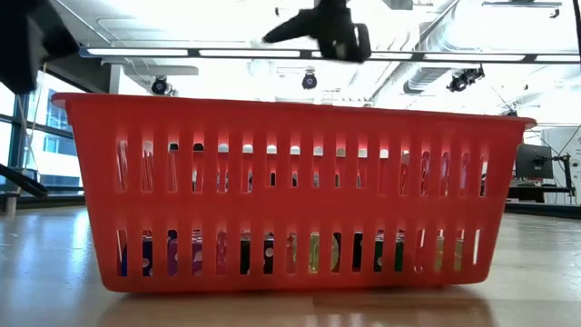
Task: Pick & Place Dice
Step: Put the green dice into the red bin
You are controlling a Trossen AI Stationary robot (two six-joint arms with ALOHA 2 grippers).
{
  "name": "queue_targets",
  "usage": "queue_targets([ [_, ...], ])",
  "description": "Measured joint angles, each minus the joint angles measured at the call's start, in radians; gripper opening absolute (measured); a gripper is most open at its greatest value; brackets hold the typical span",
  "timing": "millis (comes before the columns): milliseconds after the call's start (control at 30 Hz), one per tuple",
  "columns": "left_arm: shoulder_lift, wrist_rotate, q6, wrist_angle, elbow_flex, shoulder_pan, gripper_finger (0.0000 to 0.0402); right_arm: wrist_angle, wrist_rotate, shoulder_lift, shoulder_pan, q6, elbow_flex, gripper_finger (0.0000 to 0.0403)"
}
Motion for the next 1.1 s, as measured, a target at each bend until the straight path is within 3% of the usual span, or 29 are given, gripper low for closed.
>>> queue_targets([
  [133, -0.019, 0.0, -0.001, -0.033, 0.0, 0.05, 0.0169, -0.096, 0.115, -0.11, -0.017, -0.087, 0.0, 0.0256],
  [267, -0.063, 0.0, -0.022, -0.087, 0.0, 0.128, 0.0169, -0.253, 0.312, -0.237, -0.011, -0.154, 0.0, 0.0256],
  [400, -0.112, 0.0, -0.044, -0.164, 0.0, 0.244, 0.0169, -0.399, 0.505, -0.334, 0.015, -0.195, 0.0, 0.0256],
  [567, -0.157, 0.0, -0.005, -0.143, 0.0, 0.423, 0.0169, -0.554, 0.671, -0.378, 0.046, -0.203, 0.001, 0.0256],
  [700, -0.161, 0.005, -0.024, -0.113, 0.001, 0.573, 0.0169, -0.679, 0.706, -0.371, 0.053, -0.194, 0.0, 0.0256],
  [833, -0.157, 0.024, -0.139, -0.164, 0.001, 0.723, 0.0169, -0.783, 0.71, -0.365, 0.053, -0.137, 0.0, 0.0256],
  [1100, -0.156, 0.15, -0.088, -0.502, 0.001, 1.011, 0.0169, -0.969, 0.738, -0.413, 0.057, -0.038, 0.0, 0.0256],
])
